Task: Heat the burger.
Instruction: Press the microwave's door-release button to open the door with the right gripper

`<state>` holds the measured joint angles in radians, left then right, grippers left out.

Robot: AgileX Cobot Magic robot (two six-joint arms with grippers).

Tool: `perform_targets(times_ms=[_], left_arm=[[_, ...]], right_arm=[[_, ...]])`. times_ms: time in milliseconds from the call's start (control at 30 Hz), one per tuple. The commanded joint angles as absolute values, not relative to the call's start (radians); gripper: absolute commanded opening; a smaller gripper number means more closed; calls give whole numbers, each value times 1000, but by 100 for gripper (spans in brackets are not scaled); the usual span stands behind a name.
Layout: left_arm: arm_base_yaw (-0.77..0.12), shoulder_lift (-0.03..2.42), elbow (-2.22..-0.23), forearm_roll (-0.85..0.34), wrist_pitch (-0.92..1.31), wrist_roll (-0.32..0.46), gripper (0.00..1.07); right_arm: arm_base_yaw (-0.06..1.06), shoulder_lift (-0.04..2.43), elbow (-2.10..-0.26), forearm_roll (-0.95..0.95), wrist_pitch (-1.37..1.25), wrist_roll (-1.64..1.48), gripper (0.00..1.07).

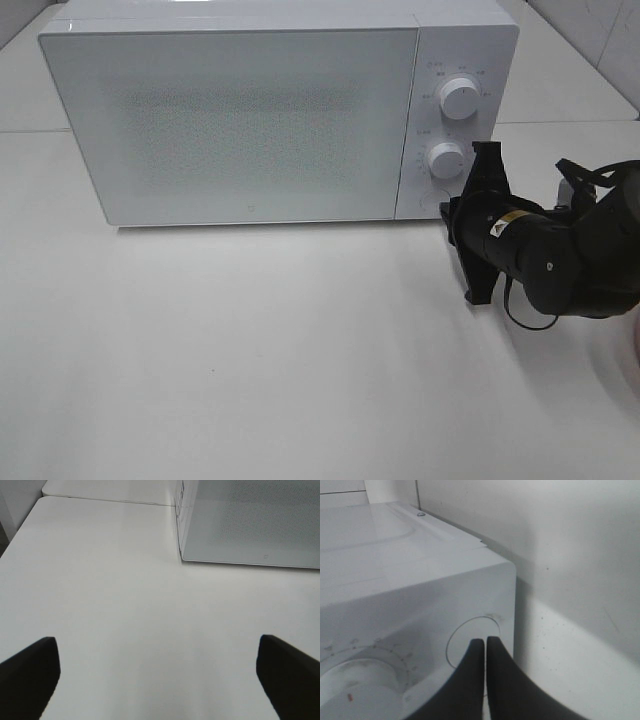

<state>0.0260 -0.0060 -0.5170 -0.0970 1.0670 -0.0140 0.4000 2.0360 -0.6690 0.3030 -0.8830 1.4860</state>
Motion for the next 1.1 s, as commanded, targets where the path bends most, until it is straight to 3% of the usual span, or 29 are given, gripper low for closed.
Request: perform_targets(times_ms=[33, 1100], left_arm=[[22, -20, -516, -101, 1069, -14, 100], [22, -20, -516, -101, 1069, -14, 100]], right_arm=[[395, 2045, -683, 287, -883, 1488, 0], [371, 2083, -778, 317, -964, 1428, 0]])
